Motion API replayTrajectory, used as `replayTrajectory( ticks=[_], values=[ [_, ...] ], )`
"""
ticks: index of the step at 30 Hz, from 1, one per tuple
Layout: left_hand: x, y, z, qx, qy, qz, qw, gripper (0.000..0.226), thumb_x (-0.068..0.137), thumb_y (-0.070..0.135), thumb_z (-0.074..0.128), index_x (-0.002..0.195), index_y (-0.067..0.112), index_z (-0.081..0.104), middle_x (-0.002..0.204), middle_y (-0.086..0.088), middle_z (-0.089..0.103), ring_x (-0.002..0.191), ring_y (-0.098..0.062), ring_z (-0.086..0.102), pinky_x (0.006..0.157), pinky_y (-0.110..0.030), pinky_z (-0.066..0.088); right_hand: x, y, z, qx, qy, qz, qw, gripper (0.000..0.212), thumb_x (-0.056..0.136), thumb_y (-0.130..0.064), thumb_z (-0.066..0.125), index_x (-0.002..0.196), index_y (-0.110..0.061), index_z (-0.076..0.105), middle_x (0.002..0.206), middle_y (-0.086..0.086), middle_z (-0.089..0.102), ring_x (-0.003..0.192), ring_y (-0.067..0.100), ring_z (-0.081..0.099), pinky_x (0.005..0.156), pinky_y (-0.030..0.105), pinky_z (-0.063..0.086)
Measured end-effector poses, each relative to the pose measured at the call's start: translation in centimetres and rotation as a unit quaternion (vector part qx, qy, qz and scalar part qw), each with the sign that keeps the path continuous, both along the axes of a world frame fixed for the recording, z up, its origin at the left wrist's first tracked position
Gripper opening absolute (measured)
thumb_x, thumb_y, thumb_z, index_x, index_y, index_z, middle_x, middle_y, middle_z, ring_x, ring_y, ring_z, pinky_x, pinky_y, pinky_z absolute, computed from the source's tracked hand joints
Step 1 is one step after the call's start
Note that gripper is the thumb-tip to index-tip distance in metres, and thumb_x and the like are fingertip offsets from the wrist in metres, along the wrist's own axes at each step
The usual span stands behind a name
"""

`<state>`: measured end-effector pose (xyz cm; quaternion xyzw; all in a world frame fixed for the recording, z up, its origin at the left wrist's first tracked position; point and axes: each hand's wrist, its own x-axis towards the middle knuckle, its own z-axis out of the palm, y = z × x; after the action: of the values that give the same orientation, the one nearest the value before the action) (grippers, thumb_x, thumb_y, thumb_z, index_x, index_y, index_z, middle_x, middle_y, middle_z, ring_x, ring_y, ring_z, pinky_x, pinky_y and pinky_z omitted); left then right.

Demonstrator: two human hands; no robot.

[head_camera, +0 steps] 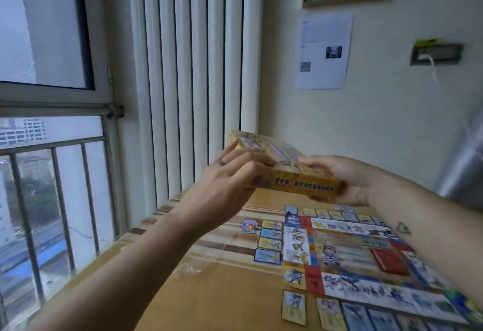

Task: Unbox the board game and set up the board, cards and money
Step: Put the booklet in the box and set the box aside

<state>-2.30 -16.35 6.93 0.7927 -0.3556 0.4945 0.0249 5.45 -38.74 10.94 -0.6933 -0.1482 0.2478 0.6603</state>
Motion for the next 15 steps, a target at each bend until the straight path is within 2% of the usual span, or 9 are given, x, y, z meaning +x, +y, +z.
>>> replayTrajectory(
  ticks=[2, 5, 6, 7, 9, 10, 11, 13, 15],
  values=[
    [-0.3, -0.6, 0.1, -0.015, 0.035, 0.033, 0.999, 0.02, 0.089, 0.038, 0.051, 0.102, 0.024, 0.047, 0.129, 0.0, 0.054, 0.125, -0.012, 0.045, 0.112, -0.041, 0.034, -0.4, -1.0, -0.3, 0.055, -0.018, -0.043, 0.997, 0.03, 0.073, -0.026, 0.064, 0.096, -0.007, 0.066, 0.08, 0.009, 0.07, 0.061, 0.016, 0.065, 0.055, 0.023, 0.055],
    [-0.9, -1.3, -0.1, -0.202, 0.179, 0.036, 0.962, 0.034, 0.082, 0.054, 0.057, 0.106, 0.031, 0.047, 0.143, 0.006, 0.034, 0.122, -0.004, 0.039, 0.101, -0.037, 0.041, -0.6, -1.7, -1.2, 0.142, -0.035, -0.1, 0.984, 0.044, 0.077, -0.012, 0.066, 0.119, 0.001, 0.061, 0.107, 0.018, 0.068, 0.078, 0.023, 0.067, 0.07, 0.033, 0.056],
    [-0.8, -1.5, -0.1, -0.287, 0.23, 0.025, 0.93, 0.045, 0.08, 0.057, 0.056, 0.114, 0.031, 0.045, 0.146, 0.006, 0.031, 0.125, -0.006, 0.037, 0.1, -0.037, 0.04, -0.7, -1.7, -1.4, 0.165, -0.039, -0.114, 0.979, 0.04, 0.082, -0.007, 0.063, 0.12, 0.0, 0.059, 0.108, 0.018, 0.067, 0.079, 0.024, 0.066, 0.07, 0.034, 0.055],
    [-0.5, -1.6, 0.0, -0.376, 0.293, 0.0, 0.879, 0.06, 0.076, 0.059, 0.056, 0.126, 0.029, 0.04, 0.149, 0.004, 0.03, 0.127, -0.011, 0.04, 0.101, -0.041, 0.041, -0.8, -1.5, -1.5, 0.187, -0.042, -0.128, 0.973, 0.035, 0.085, -0.003, 0.061, 0.12, -0.001, 0.058, 0.104, 0.017, 0.068, 0.078, 0.023, 0.067, 0.068, 0.034, 0.056],
    [0.6, -1.9, 0.2, -0.53, 0.442, -0.114, 0.714, 0.088, 0.072, 0.059, 0.062, 0.145, 0.031, 0.022, 0.15, -0.004, 0.032, 0.122, -0.025, 0.05, 0.099, -0.05, 0.044, -0.8, -0.4, -1.9, 0.225, -0.039, -0.14, 0.964, 0.033, 0.086, 0.002, 0.059, 0.119, -0.001, 0.057, 0.1, 0.017, 0.068, 0.077, 0.023, 0.068, 0.066, 0.035, 0.057],
    [1.3, -2.1, 0.1, -0.566, 0.495, -0.161, 0.639, 0.093, 0.072, 0.057, 0.067, 0.147, 0.034, 0.017, 0.147, -0.007, 0.038, 0.117, -0.028, 0.056, 0.096, -0.052, 0.045, -0.6, 0.5, -2.3, 0.237, -0.034, -0.139, 0.961, 0.035, 0.085, 0.003, 0.06, 0.121, 0.0, 0.056, 0.104, 0.02, 0.068, 0.081, 0.025, 0.067, 0.069, 0.037, 0.057],
    [2.3, -2.4, -0.3, -0.577, 0.529, -0.194, 0.591, 0.09, 0.073, 0.053, 0.07, 0.146, 0.035, 0.02, 0.139, -0.008, 0.048, 0.11, -0.029, 0.061, 0.093, -0.053, 0.047, -0.2, 1.5, -2.7, 0.241, -0.03, -0.136, 0.961, 0.038, 0.084, 0.004, 0.061, 0.122, 0.001, 0.055, 0.11, 0.022, 0.066, 0.085, 0.027, 0.066, 0.074, 0.039, 0.056],
    [4.5, -2.9, -1.3, -0.59, 0.548, -0.235, 0.544, 0.066, 0.082, 0.035, 0.067, 0.139, 0.026, 0.035, 0.112, -0.006, 0.068, 0.096, -0.026, 0.068, 0.087, -0.051, 0.053, 1.2, 3.5, -3.4, 0.222, -0.027, -0.119, 0.967, 0.038, 0.082, 0.003, 0.064, 0.119, 0.001, 0.056, 0.11, 0.022, 0.066, 0.088, 0.03, 0.065, 0.079, 0.042, 0.055],
    [7.0, -2.2, -1.7, -0.614, 0.527, -0.247, 0.533, 0.04, 0.091, 0.019, 0.056, 0.129, 0.015, 0.044, 0.095, -0.005, 0.073, 0.086, -0.023, 0.07, 0.08, -0.045, 0.057, 3.8, 4.6, -3.3, 0.199, -0.033, -0.107, 0.974, 0.025, 0.083, -0.005, 0.066, 0.107, -0.005, 0.059, 0.095, 0.014, 0.069, 0.081, 0.026, 0.065, 0.074, 0.038, 0.054]
  ],
)
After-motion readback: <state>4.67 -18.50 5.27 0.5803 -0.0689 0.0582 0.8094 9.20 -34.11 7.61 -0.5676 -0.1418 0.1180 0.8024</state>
